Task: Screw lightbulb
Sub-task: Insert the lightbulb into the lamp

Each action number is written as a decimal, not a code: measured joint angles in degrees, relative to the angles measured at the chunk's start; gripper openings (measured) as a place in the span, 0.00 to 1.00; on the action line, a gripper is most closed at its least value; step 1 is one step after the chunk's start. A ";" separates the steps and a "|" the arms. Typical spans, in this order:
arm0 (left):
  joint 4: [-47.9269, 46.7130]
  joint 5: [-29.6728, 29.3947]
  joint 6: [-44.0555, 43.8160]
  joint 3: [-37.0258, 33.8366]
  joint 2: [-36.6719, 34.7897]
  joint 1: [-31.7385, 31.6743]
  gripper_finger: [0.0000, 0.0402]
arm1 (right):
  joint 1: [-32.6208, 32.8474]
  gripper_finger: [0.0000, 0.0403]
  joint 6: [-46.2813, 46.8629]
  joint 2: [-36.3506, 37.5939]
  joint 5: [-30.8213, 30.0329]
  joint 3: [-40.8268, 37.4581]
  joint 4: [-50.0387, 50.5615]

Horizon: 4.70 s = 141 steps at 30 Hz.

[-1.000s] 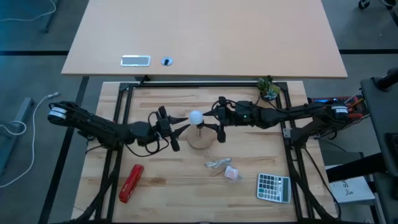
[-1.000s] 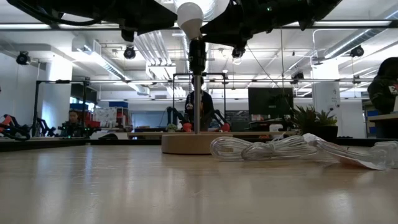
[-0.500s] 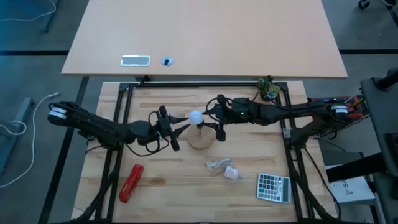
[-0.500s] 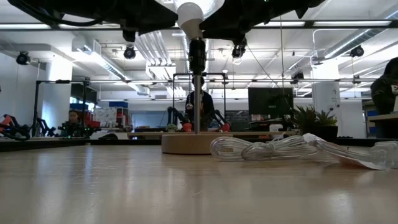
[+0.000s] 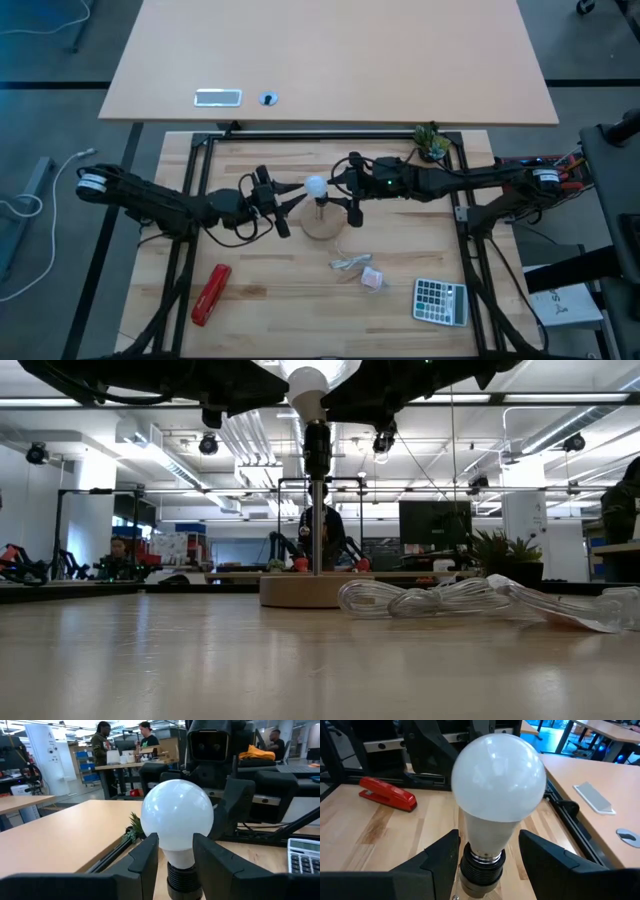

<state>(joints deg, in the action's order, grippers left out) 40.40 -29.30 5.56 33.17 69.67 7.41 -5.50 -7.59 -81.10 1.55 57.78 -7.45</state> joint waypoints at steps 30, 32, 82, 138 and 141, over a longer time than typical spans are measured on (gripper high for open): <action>-0.05 4.89 3.95 0.00 0.00 -2.77 0.28 | 0.37 0.49 0.03 0.00 1.45 0.00 1.30; 0.10 4.94 4.44 0.00 0.00 -2.83 0.28 | 0.46 0.49 0.06 0.00 1.45 0.00 1.34; -5.61 3.01 -3.49 0.00 -0.49 -1.24 0.04 | -1.01 0.03 -3.00 4.15 -6.16 -0.02 5.69; -13.23 4.87 -1.18 5.38 0.46 -2.27 0.00 | 1.20 0.00 -5.96 0.09 -6.09 -0.04 1.99; -13.45 4.85 -1.20 5.38 0.46 -2.27 0.01 | 1.27 0.00 -5.96 0.09 -6.09 -0.04 2.00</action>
<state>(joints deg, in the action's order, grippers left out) 26.95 -24.45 4.36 38.54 70.13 5.15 -4.23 -13.54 -81.01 -4.54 57.74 -5.45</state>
